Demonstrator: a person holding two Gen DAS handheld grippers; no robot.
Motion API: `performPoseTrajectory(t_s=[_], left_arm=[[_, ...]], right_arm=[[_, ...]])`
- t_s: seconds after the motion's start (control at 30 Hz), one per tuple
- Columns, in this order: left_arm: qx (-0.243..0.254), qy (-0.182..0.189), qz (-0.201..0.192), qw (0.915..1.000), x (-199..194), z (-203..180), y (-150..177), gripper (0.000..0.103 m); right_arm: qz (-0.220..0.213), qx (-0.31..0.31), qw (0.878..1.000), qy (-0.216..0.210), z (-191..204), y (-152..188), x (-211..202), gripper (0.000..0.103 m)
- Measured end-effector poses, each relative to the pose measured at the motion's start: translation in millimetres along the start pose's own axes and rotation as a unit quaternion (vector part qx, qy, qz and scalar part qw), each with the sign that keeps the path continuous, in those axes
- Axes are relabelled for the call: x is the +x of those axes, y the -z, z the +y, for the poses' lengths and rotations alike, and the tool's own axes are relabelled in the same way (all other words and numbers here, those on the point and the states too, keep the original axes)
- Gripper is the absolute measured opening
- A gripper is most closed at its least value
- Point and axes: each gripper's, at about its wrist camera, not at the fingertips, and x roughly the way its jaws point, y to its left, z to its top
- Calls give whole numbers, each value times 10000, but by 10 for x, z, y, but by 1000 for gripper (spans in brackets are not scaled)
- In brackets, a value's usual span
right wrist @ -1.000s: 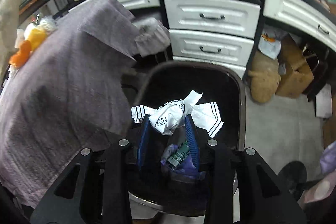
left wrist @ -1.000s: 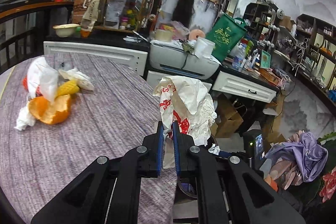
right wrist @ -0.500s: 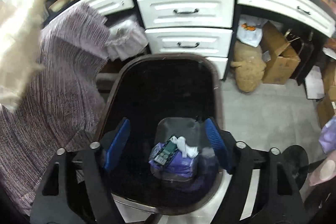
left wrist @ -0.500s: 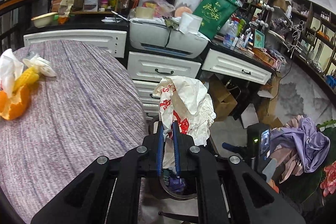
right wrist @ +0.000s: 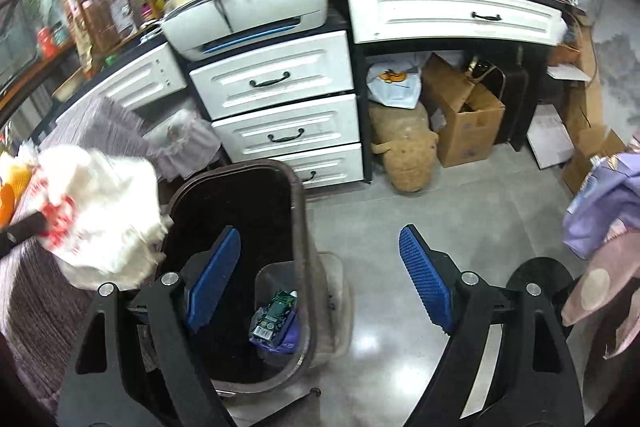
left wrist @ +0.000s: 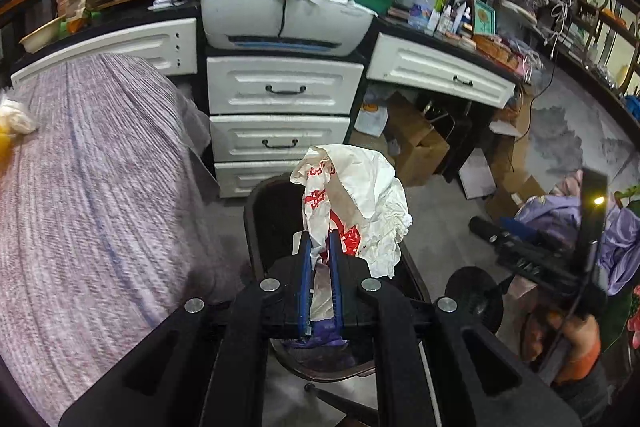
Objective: Collect trash
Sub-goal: 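Carry the red-printed white bag over the black bin and open the left tool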
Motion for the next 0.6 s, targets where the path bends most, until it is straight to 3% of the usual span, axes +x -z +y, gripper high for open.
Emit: performPoseTrajectory(t_s=[0.23,0.6], left_arm=[[190,-93,454,9987,367,-144,94,9],[147,-338,864,9956,697,-172,171,12]], right_arm=[[23,117,9999,23,-101,46,-52,81],[32,171,9998,23,-117,73,-71,81]])
